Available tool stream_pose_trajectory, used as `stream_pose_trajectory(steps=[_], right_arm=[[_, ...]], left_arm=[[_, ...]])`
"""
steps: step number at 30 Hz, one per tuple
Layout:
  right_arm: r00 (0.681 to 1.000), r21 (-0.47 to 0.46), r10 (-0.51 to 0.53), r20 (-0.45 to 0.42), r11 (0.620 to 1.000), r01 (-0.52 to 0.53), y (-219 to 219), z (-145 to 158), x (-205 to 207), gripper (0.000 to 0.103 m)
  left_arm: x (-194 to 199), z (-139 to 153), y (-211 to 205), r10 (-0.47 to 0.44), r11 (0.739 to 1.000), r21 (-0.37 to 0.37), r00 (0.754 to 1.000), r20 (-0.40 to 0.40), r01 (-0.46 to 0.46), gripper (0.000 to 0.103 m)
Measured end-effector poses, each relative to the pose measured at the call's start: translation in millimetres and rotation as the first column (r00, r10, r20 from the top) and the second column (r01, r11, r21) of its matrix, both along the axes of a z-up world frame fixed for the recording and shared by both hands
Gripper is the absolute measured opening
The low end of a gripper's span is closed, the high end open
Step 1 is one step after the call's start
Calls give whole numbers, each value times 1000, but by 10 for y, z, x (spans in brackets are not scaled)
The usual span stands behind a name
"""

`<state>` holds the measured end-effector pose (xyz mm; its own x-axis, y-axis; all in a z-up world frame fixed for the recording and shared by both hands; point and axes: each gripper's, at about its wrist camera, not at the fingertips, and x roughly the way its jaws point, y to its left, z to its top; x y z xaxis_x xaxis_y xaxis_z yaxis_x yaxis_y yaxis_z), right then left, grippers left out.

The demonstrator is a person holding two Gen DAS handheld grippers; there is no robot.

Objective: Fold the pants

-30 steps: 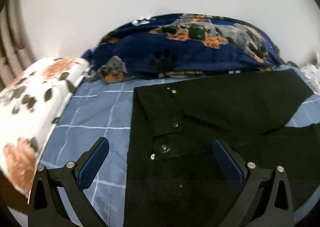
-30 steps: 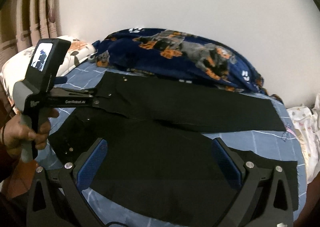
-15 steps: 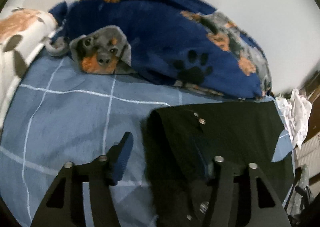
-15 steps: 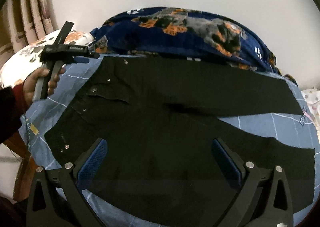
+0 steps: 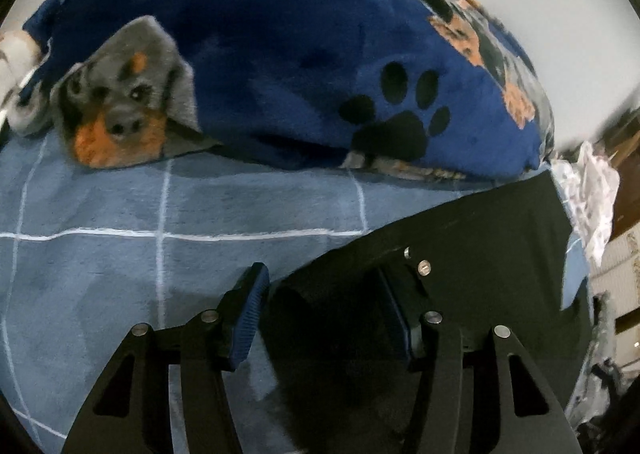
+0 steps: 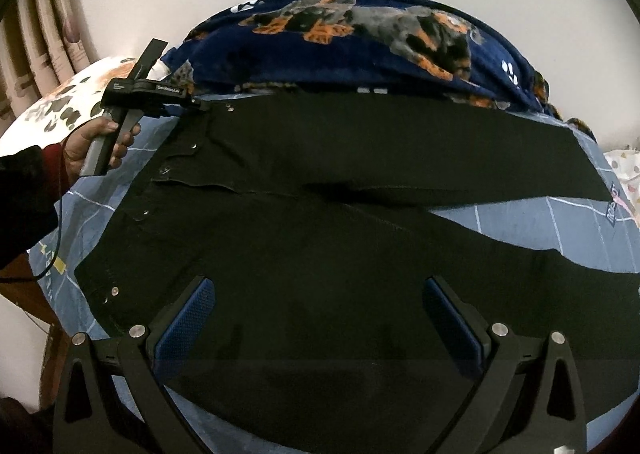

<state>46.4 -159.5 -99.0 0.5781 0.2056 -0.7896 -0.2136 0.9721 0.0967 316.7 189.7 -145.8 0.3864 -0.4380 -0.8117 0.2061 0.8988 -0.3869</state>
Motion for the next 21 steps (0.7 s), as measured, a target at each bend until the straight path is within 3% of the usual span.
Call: stream_pose_trajectory(steps=[1,3,5,9,11,13,16,18,20,21], right_arm=[[1000,5,-2,-2,1000,2,-10,-5,8,103],[1000,29,-7,-12,1000,7,-40,-11,22,103],[1000,61,-8,-23,998,10,-71,-9,38,103],[999,199,-7,-44,980,16,-245,75,173,103],[998,324,-7,-61,946,27,-373,128,320,103],[996,459,-19,-88,886,58,-522,156,531,103],[986,651,-46,-157,746,139,-769,125,938,100],[978,717,-61,-201,671,189,-862,65,1211,98],[974,733,-55,-222,649,204,-871,4,1493,92],[969,721,-52,-240,660,213,-855,-36,1630,88]], left_arm=[[-2,-1,6,15,1000,-27,1000,-2,-15,44],[-49,27,-51,19,1000,-12,1000,1,-19,23],[-213,193,-136,24,1000,4,998,66,-25,17],[-729,626,-226,34,998,-66,977,211,-21,17],[-1074,806,-338,8,996,-93,962,275,18,17],[-1441,923,-505,-24,995,-88,944,330,55,17],[-1928,1004,-669,-49,988,-121,928,369,100,17],[-2185,1013,-766,-64,988,-109,921,384,114,17],[-2388,981,-815,-68,985,-124,928,367,121,17],[-2476,960,-848,-71,985,-123,931,357,122,17]])
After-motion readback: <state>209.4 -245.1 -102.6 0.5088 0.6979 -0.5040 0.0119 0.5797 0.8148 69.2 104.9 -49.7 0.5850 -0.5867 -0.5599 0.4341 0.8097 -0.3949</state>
